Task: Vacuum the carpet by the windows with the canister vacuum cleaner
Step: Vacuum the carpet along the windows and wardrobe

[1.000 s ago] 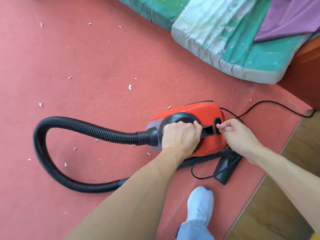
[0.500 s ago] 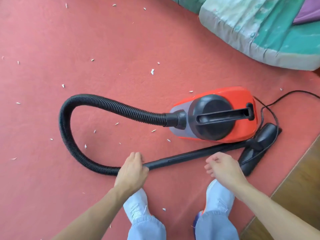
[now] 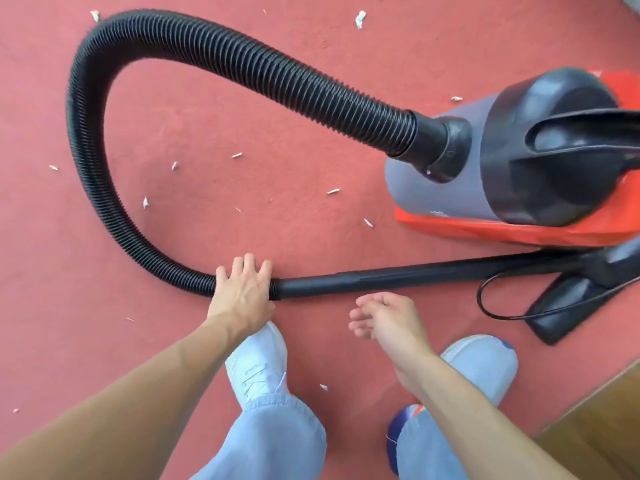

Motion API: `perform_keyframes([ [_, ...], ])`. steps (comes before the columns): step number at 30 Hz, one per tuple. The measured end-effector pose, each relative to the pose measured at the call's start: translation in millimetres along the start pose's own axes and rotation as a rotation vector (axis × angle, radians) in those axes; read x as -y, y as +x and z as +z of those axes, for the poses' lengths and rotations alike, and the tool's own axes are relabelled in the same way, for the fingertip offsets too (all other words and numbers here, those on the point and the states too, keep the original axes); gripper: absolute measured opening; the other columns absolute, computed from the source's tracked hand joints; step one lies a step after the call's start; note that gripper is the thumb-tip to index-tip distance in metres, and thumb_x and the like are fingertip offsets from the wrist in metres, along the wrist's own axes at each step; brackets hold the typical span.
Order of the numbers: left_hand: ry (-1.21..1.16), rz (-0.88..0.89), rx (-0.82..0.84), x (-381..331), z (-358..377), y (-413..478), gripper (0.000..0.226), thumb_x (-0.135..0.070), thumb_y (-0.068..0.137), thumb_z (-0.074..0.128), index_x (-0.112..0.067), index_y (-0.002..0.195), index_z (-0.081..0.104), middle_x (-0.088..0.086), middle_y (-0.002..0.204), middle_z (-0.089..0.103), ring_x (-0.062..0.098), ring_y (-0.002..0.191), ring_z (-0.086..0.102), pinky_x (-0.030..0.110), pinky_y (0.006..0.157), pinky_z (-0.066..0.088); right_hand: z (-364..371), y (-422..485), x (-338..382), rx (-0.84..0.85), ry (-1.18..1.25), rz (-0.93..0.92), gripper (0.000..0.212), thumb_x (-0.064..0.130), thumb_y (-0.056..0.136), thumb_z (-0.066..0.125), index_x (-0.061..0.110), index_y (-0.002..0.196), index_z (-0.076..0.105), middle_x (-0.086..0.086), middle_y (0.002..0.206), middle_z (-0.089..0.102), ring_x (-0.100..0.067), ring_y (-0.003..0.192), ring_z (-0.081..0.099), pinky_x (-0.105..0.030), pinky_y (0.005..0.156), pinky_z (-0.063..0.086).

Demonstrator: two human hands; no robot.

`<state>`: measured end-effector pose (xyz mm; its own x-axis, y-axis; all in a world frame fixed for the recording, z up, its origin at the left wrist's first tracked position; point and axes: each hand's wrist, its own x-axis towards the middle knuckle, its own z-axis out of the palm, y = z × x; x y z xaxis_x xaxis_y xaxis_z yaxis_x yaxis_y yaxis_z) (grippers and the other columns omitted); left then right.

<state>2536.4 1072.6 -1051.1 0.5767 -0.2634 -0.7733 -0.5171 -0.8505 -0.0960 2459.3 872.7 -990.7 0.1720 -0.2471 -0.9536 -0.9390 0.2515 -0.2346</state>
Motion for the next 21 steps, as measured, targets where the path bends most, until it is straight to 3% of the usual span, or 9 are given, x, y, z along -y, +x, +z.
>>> perform_keyframes([
  [6,-0.130,0.154,-0.064,10,-9,-27,0.038,-0.053,0.076,0.052,-0.021,0.094,0.043,-0.002,0.095,0.056,0.024,0.093,0.060,0.036,0.083,0.044,0,-11,-10,-0.015,0.023,0.039,0.018,0.001,0.094,0.046,0.005,0.088,0.062,-0.009,0.073,0.066,-0.022,0.062,0.063,-0.031,0.064,0.052],
  [9,-0.130,0.222,-0.068,17,-36,-64,0.038,-0.057,0.074,0.036,-0.024,0.093,0.041,-0.006,0.083,0.057,0.021,0.080,0.063,0.034,0.076,0.046,-6,-29,-3,-0.064,0.081,0.053,0.016,0.004,0.091,0.048,0.007,0.086,0.063,-0.003,0.065,0.065,-0.022,0.063,0.064,-0.039,0.082,0.054],
  [11,-0.132,0.262,-0.036,21,-62,-92,0.037,-0.056,0.080,0.038,-0.023,0.096,0.041,-0.006,0.081,0.055,0.022,0.079,0.063,0.032,0.067,0.042,-10,-51,5,-0.097,0.132,0.083,0.013,0.006,0.089,0.052,0.009,0.081,0.062,-0.003,0.066,0.065,-0.024,0.067,0.065,-0.042,0.088,0.054],
  [13,-0.159,0.297,0.042,21,-95,-118,0.031,-0.054,0.085,0.045,-0.024,0.095,0.042,-0.005,0.084,0.057,0.024,0.081,0.062,0.032,0.065,0.038,-12,-79,16,-0.067,0.249,0.124,0.007,0.011,0.091,0.056,0.007,0.091,0.062,-0.013,0.085,0.067,-0.026,0.075,0.066,-0.040,0.080,0.058],
  [16,-0.176,0.353,0.117,22,-147,-155,0.023,-0.048,0.087,0.050,-0.030,0.087,0.035,-0.008,0.071,0.043,0.022,0.071,0.048,0.029,0.063,0.032,-12,-122,25,0.012,0.434,0.175,0.032,0.018,0.091,0.060,0.001,0.118,0.056,-0.023,0.109,0.067,-0.028,0.086,0.070,-0.036,0.066,0.060],
  [19,-0.186,0.384,0.153,24,-192,-189,0.023,-0.045,0.083,0.051,-0.036,0.082,0.029,-0.007,0.071,0.045,0.019,0.070,0.048,0.028,0.063,0.034,-5,-164,34,0.031,0.623,0.210,0.038,0.020,0.089,0.064,-0.002,0.119,0.054,-0.020,0.098,0.067,-0.028,0.080,0.069,-0.031,0.057,0.057],
  [21,-0.191,0.417,0.160,23,-218,-210,0.019,-0.047,0.080,0.050,-0.033,0.082,0.037,-0.006,0.076,0.052,0.018,0.069,0.050,0.028,0.062,0.037,-1,-192,45,0.074,0.755,0.241,0.028,0.018,0.088,0.066,0.001,0.109,0.056,-0.016,0.089,0.064,-0.030,0.078,0.066,-0.038,0.069,0.060],
])
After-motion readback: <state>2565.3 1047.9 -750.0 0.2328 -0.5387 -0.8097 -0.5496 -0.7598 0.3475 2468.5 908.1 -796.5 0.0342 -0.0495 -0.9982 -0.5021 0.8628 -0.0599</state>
